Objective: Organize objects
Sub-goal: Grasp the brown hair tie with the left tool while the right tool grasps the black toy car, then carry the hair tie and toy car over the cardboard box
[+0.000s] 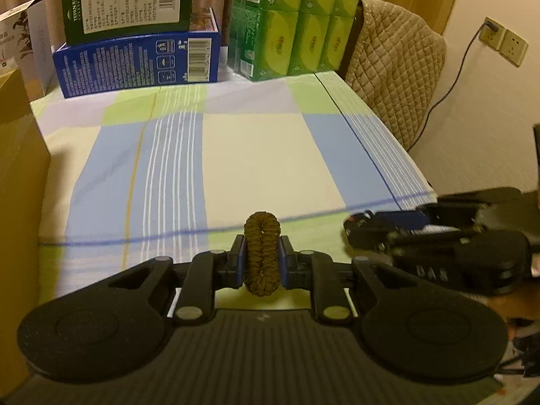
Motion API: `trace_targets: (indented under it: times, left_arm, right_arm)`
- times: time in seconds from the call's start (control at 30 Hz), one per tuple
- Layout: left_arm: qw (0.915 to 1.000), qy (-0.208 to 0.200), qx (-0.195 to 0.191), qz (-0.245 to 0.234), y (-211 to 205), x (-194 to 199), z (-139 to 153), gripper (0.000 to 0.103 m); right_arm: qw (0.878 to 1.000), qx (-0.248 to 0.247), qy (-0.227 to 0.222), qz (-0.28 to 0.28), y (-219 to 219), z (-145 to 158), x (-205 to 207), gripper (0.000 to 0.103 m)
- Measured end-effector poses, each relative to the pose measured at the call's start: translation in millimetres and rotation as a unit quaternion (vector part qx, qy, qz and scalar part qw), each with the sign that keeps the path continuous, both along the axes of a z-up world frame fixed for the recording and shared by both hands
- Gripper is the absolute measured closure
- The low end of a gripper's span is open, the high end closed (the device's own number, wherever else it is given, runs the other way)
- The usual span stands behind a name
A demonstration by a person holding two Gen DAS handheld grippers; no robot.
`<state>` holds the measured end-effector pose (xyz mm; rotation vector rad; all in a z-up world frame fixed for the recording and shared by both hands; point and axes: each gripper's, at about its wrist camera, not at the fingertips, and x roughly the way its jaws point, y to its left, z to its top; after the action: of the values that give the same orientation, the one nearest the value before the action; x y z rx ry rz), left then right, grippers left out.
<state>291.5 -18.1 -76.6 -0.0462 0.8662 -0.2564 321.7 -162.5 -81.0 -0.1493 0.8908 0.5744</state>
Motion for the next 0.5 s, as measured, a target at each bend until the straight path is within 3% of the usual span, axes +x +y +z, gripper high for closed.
trace_targets:
  times: [0.5]
  left_arm:
    - [0.9997,0.026,0.000,-0.002,3,-72,16,0.087]
  right_arm:
    - [0.999,0.021,0.019,-0.020,-18,28,-71,0.074]
